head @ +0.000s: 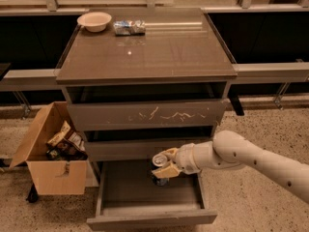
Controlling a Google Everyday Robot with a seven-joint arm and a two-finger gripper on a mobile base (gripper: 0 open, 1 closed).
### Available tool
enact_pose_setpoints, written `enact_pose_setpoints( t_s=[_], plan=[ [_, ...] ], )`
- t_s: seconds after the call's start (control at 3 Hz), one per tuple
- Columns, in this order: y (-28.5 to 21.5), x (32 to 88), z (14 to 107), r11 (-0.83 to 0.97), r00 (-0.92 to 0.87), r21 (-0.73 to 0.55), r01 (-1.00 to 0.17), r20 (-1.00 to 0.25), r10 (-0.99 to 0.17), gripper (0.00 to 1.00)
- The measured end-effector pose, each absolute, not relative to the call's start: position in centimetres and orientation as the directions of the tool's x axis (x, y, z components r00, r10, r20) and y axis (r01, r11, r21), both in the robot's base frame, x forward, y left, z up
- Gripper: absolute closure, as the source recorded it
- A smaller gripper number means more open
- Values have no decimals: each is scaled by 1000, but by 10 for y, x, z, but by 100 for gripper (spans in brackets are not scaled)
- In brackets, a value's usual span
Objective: Place pepsi can into bottom drawer
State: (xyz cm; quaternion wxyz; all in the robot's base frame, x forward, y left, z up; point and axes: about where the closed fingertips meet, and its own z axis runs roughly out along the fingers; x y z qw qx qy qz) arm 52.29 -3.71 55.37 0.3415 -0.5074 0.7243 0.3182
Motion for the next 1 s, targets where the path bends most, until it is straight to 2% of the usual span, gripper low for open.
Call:
enact_pose_setpoints(
  t_s=[0.33,1.0],
  plan=[
    [-38,525,549,281,-243,104,-954,-818,-521,100],
    [-62,561,460,252,-107,-49,-966,-817,-567,100]
  ],
)
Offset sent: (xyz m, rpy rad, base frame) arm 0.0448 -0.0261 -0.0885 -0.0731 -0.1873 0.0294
